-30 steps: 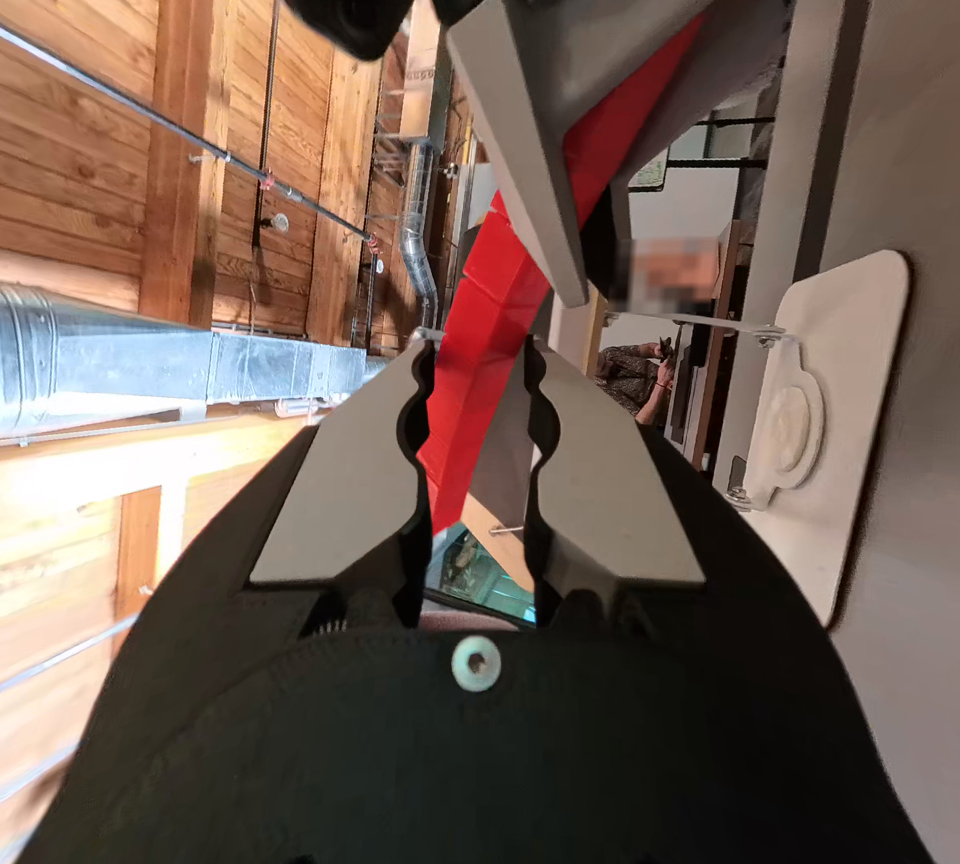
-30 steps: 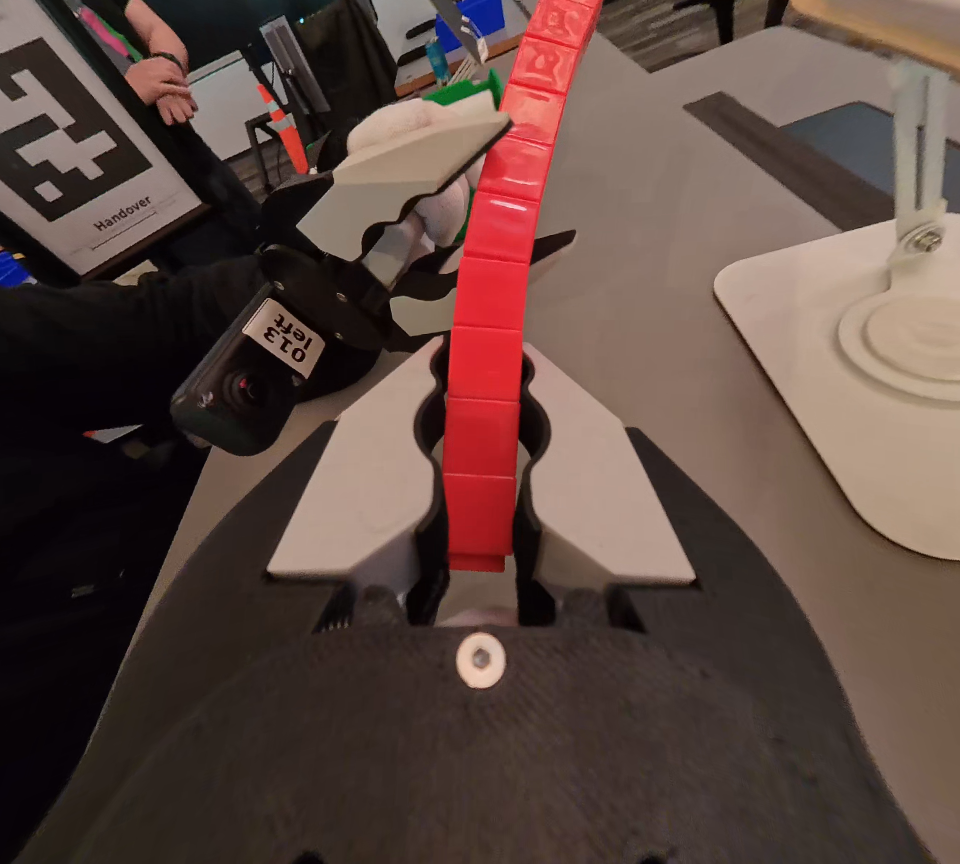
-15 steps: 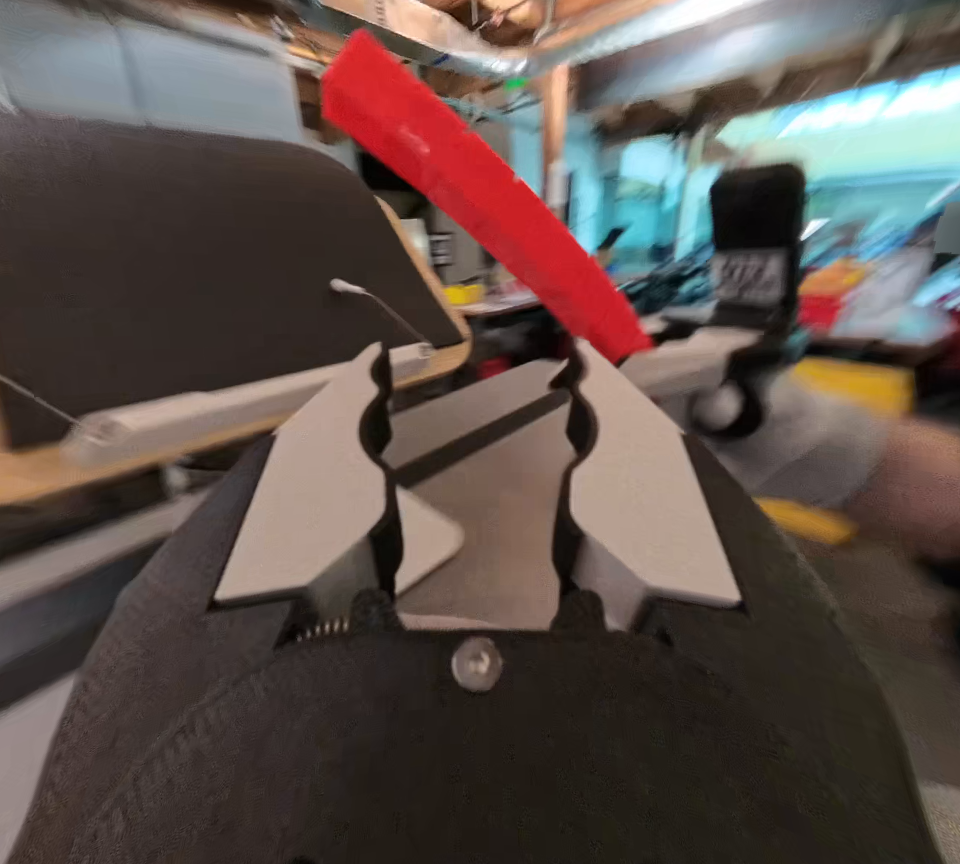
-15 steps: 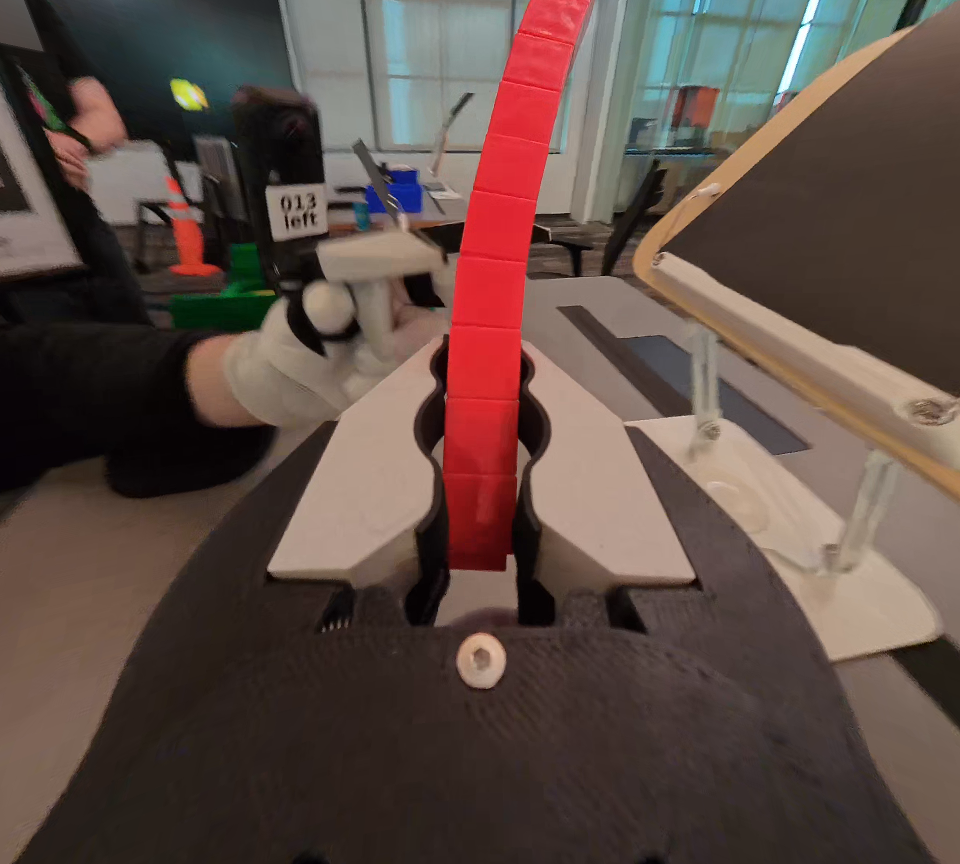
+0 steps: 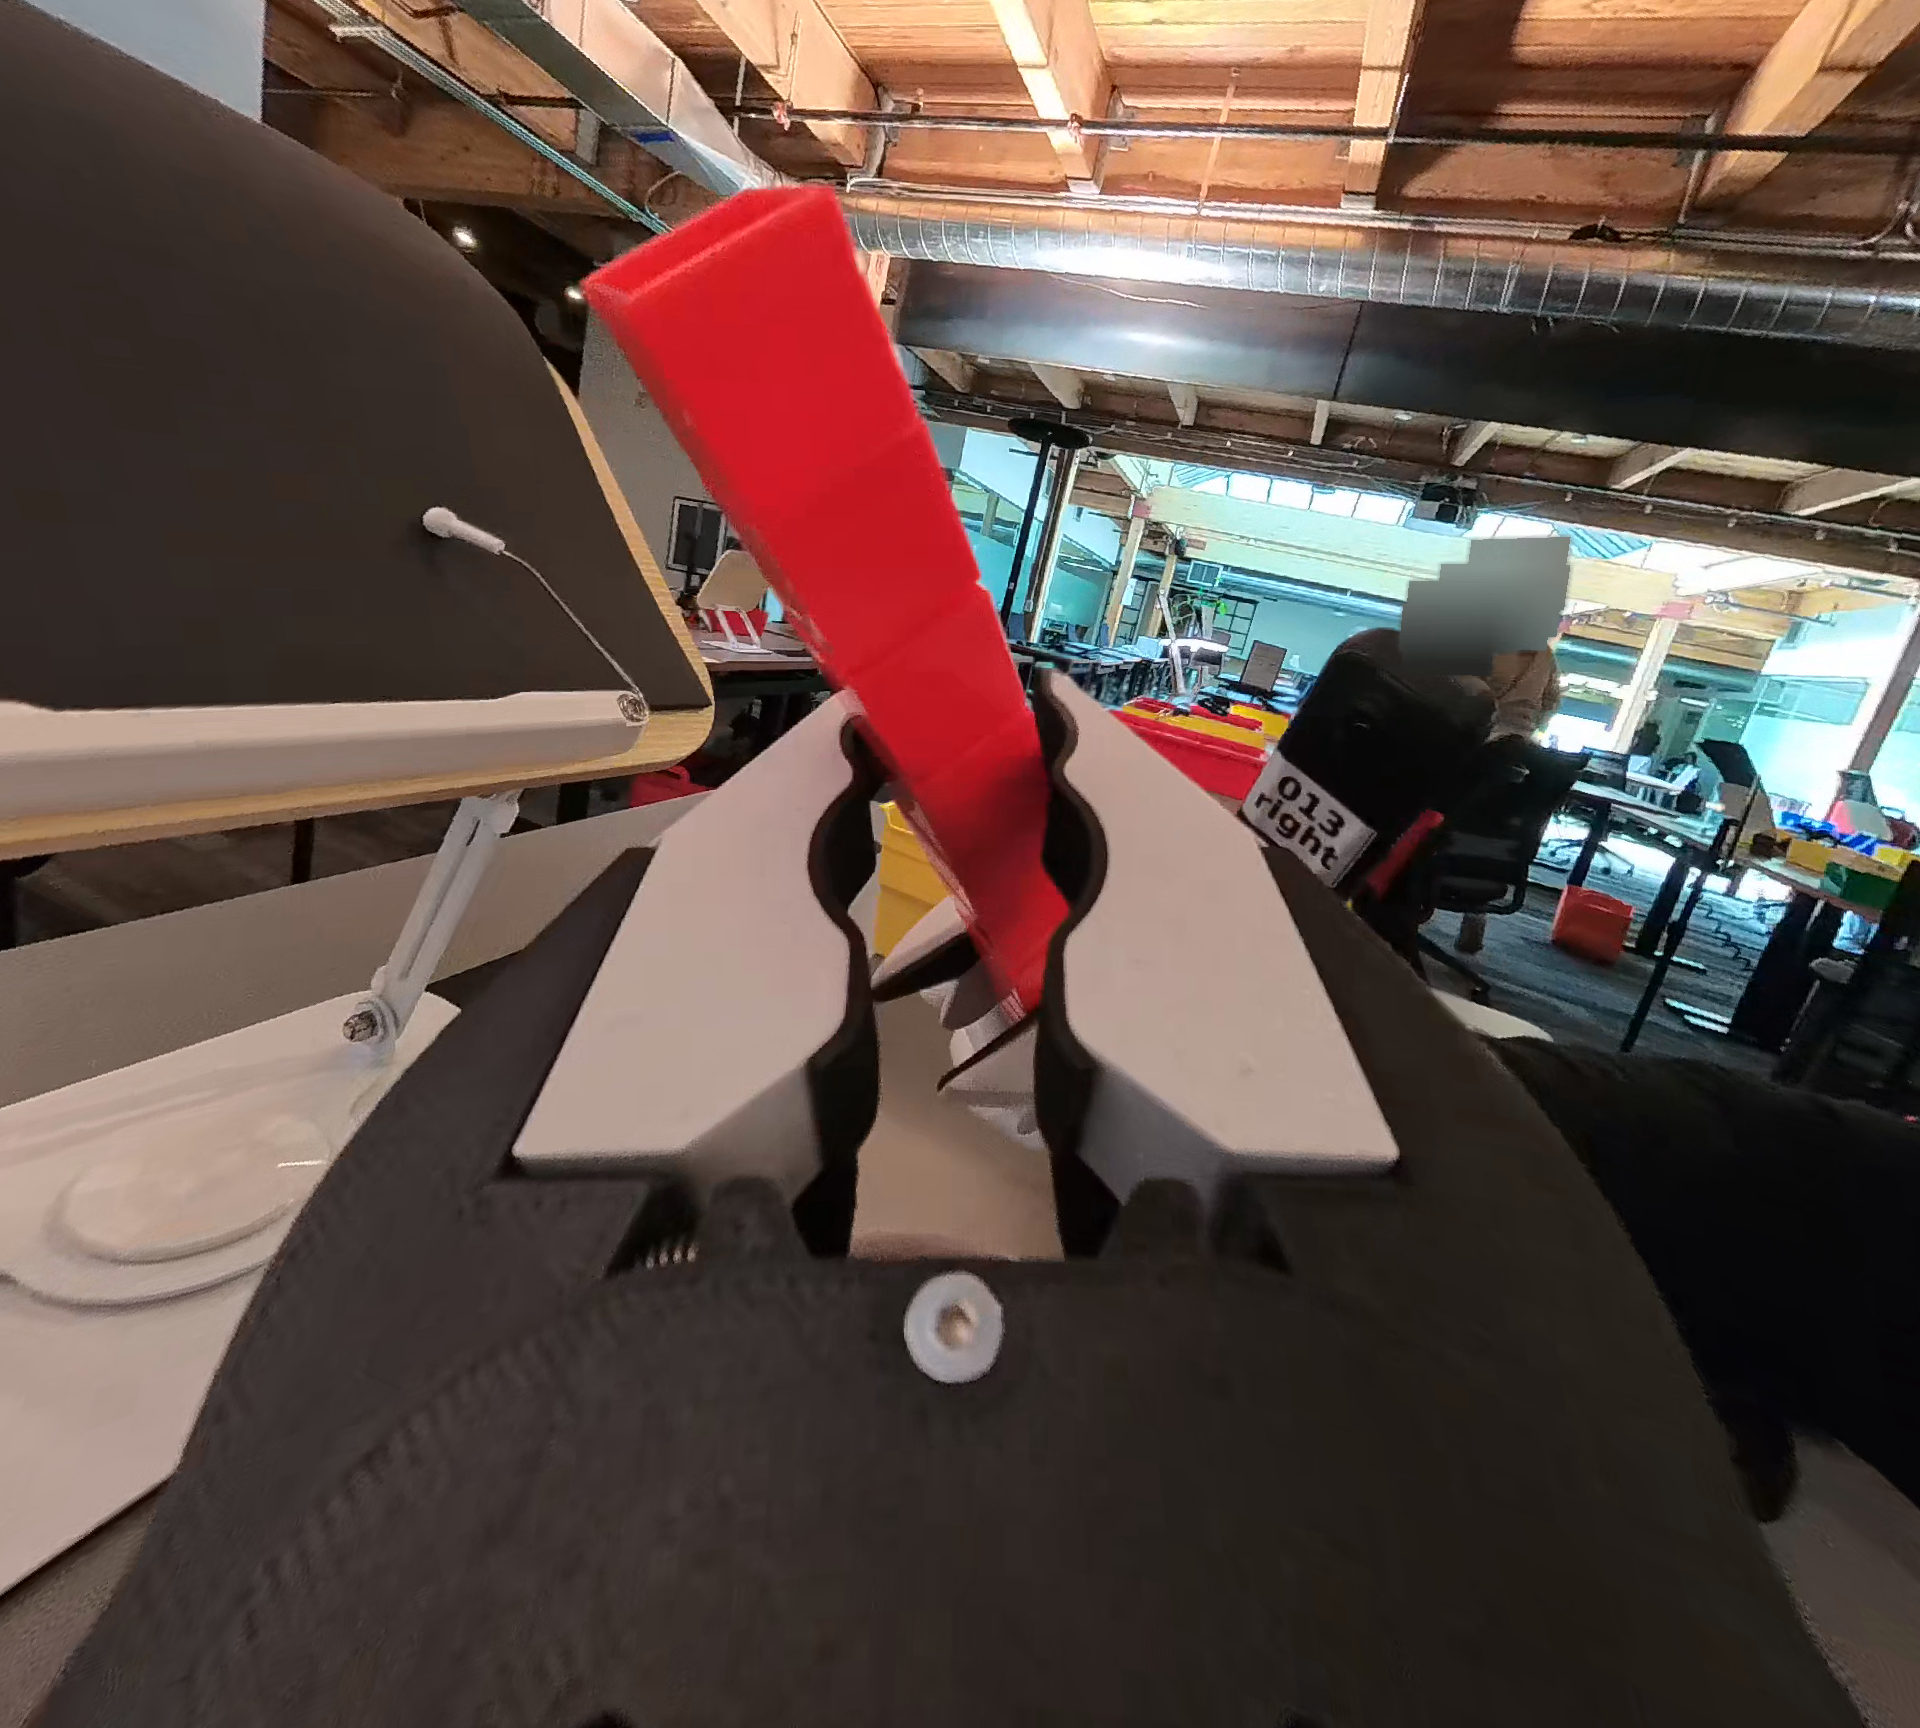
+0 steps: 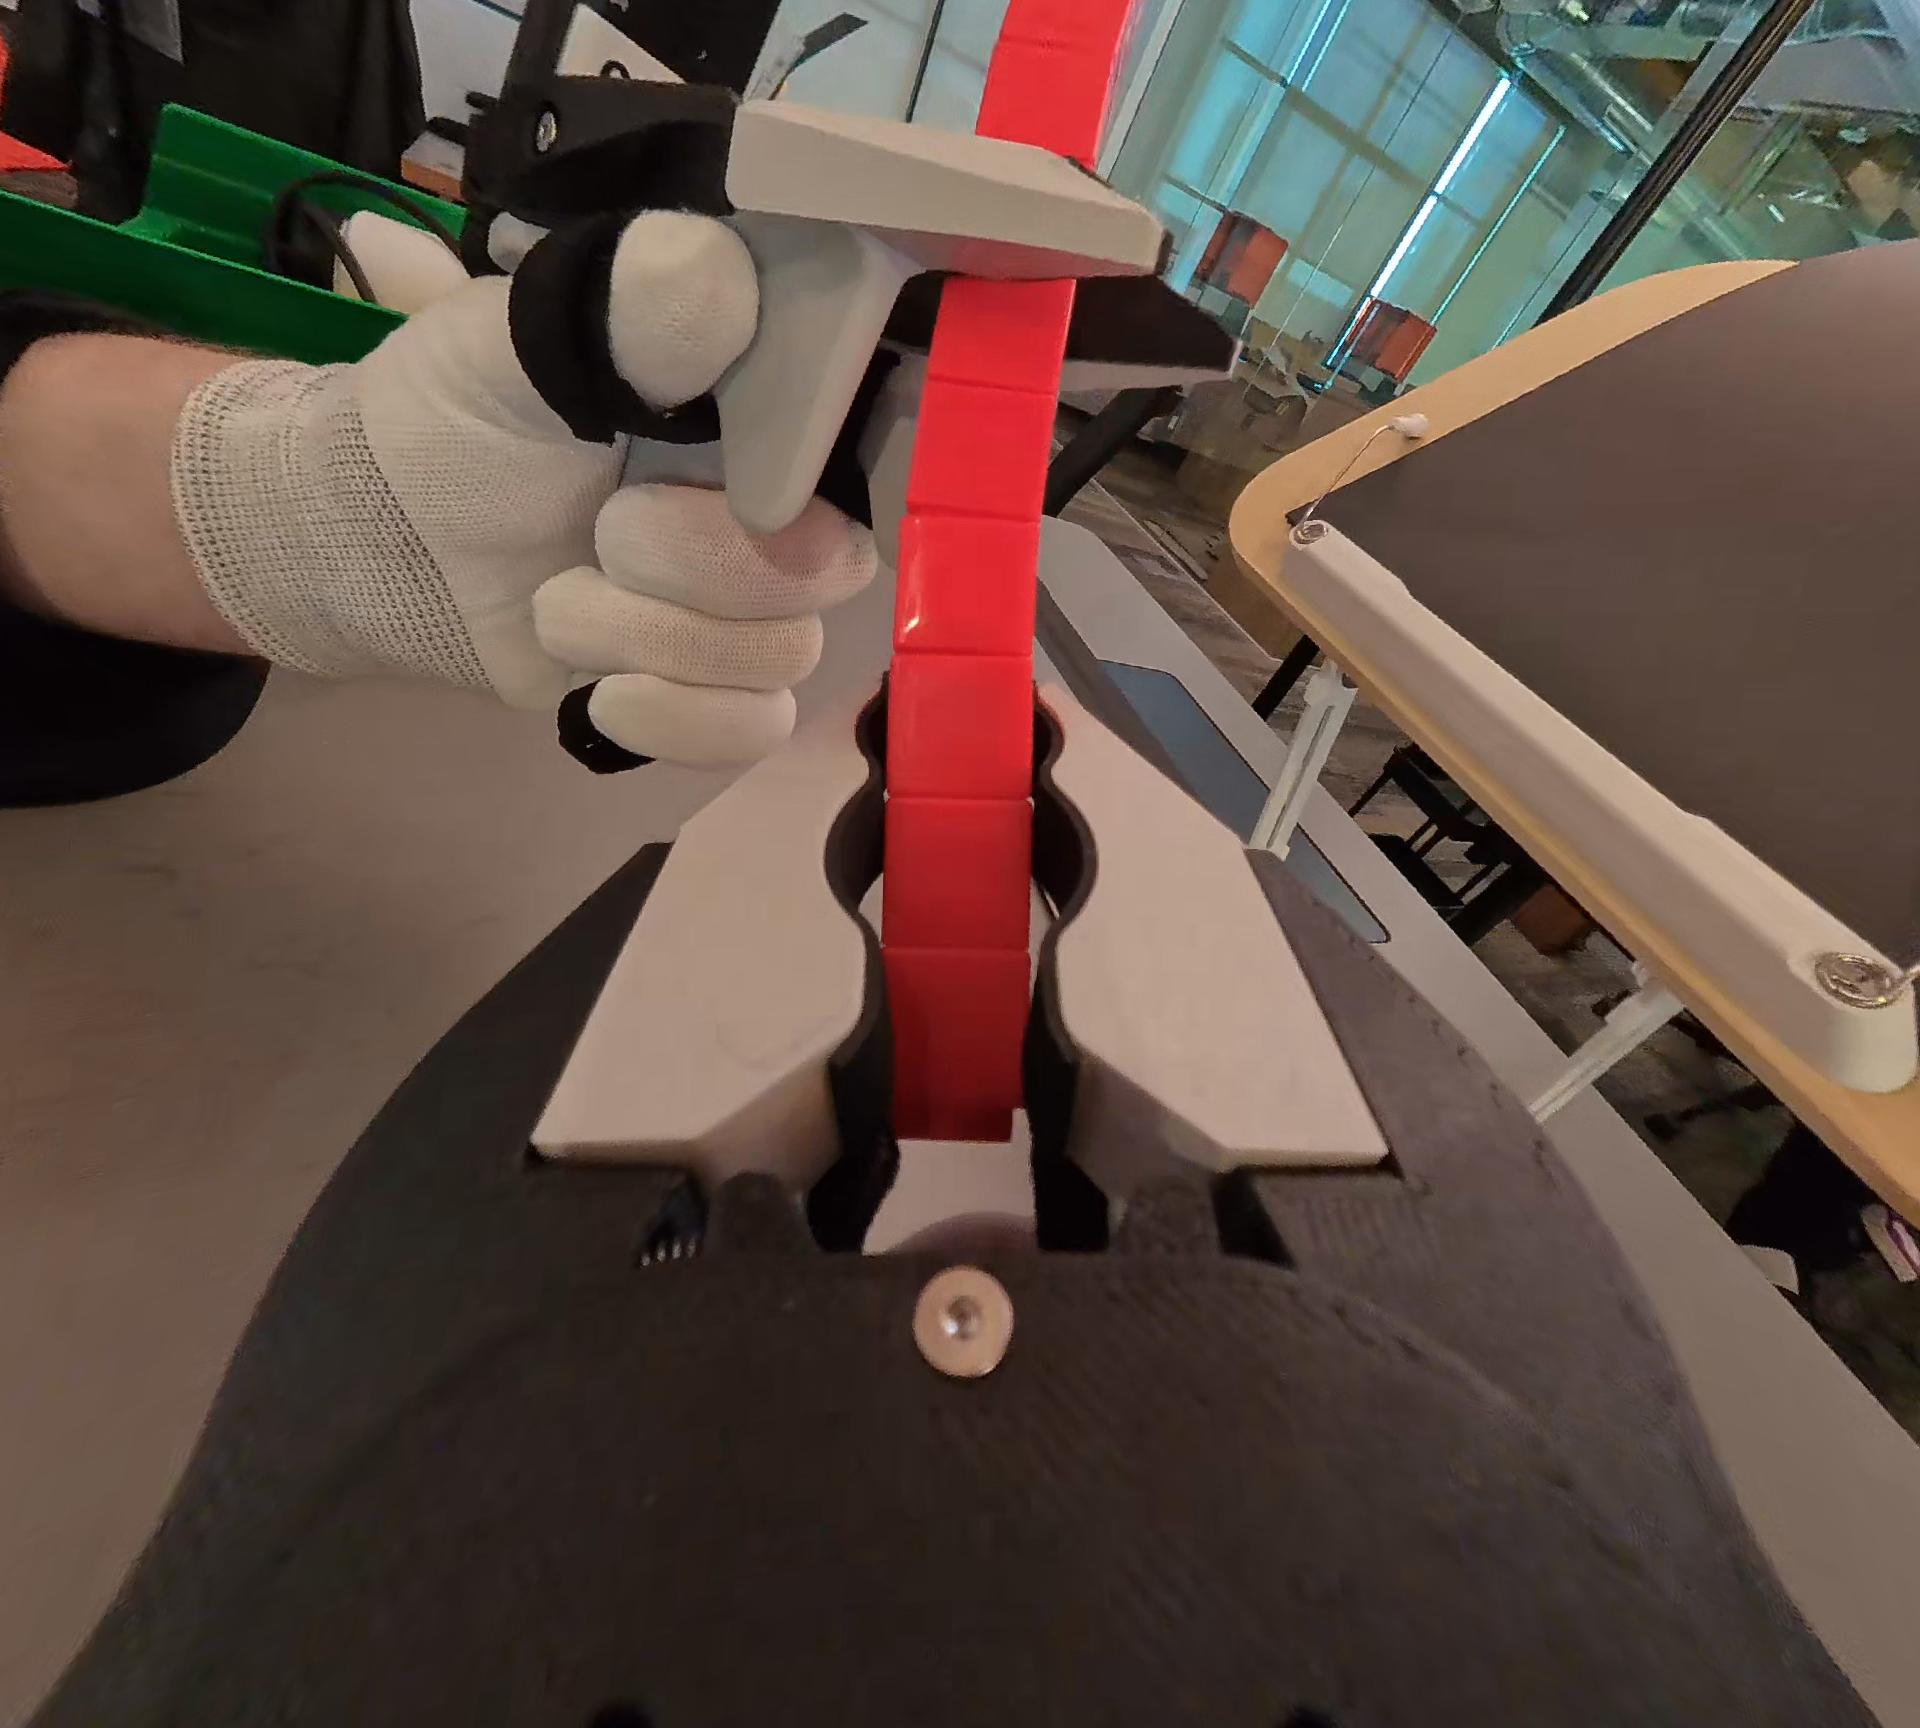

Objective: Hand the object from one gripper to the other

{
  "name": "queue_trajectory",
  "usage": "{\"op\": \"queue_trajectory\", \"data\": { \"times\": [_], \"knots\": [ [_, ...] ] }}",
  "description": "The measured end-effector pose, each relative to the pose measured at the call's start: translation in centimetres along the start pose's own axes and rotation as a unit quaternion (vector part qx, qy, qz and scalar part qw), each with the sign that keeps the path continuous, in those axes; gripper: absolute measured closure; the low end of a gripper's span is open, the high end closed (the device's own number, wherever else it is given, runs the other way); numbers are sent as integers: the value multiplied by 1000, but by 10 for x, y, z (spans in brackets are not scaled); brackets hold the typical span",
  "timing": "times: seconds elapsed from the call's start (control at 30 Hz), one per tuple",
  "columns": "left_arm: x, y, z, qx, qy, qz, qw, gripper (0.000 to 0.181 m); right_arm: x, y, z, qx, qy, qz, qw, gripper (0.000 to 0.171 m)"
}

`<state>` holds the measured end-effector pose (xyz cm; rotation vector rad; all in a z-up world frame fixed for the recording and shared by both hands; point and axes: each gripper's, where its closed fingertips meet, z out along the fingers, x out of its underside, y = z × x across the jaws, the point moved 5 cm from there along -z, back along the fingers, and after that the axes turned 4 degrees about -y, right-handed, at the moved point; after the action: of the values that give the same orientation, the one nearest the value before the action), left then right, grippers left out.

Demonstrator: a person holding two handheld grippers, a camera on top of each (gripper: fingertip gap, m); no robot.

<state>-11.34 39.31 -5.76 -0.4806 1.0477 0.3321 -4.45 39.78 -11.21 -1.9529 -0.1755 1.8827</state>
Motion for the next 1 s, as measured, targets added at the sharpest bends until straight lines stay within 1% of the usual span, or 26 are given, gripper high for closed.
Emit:
{"op": "queue_trajectory", "data": {
  "times": [0.03, 0.07, 0.13, 0.17, 0.23, 0.3, 0.37, 0.43, 0.5, 0.6, 0.7, 0.77, 0.8, 0.83, 0.9, 0.93, 1.0],
  "knots": [
    [0, -1, 0, -2, 1, 8, 1000, 155, 1, 1, 1, 2, 1, -1, 1000, 151],
    [-1, -2, 0, -3, 3, 15, 1000, 156, 3, 1, 2, 2, 12, 0, 1000, 147],
    [-4, -1, -1, -23, 7, 51, 998, 157, 13, 3, 6, -18, 55, 20, 998, 92],
    [-6, 0, -2, -36, 12, 74, 997, 157, 16, 2, 6, -21, 65, 30, 997, 83],
    [-9, 3, -5, -66, 27, 142, 987, 158, 14, -3, 2, -12, 57, 24, 998, 84],
    [-8, 9, -7, -111, 59, 231, 965, 157, 4, -12, -5, 21, 47, -6, 999, 91],
    [-4, 12, -9, -144, 94, 328, 929, 158, -14, -20, -13, 54, 23, -42, 997, 102],
    [1, 16, -10, -175, 120, 397, 893, 158, -33, -23, -22, 86, -2, -86, 993, 109],
    [9, 14, -7, -177, 138, 437, 871, 158, -51, -21, -28, 109, -19, -146, 983, 110],
    [26, 8, -4, -159, 171, 533, 814, 158, -65, -7, -29, 112, -17, -237, 965, 107],
    [42, 6, -1, -143, 205, 605, 756, 158, -62, 8, -21, 104, 18, -323, 941, 102],
    [52, 9, -2, -140, 235, 645, 713, 158, -53, 14, -15, 103, 61, -394, 911, 107],
    [55, 12, -2, -140, 247, 660, 696, 158, -46, 17, -13, 96, 87, -427, 895, 111],
    [58, 15, -3, -139, 260, 667, 684, 158, -41, 18, -11, 97, 107, -456, 878, 114],
    [62, 23, -6, -147, 286, 693, 645, 158, -29, 13, -10, 107, 150, -485, 855, 118],
    [63, 26, -7, -145, 296, 704, 629, 158, -25, 13, -10, 104, 157, -491, 850, 119],
    [64, 31, -9, -149, 305, 712, 614, 158, -21, 11, -11, 94, 162, -482, 856, 121]
  ]
}}
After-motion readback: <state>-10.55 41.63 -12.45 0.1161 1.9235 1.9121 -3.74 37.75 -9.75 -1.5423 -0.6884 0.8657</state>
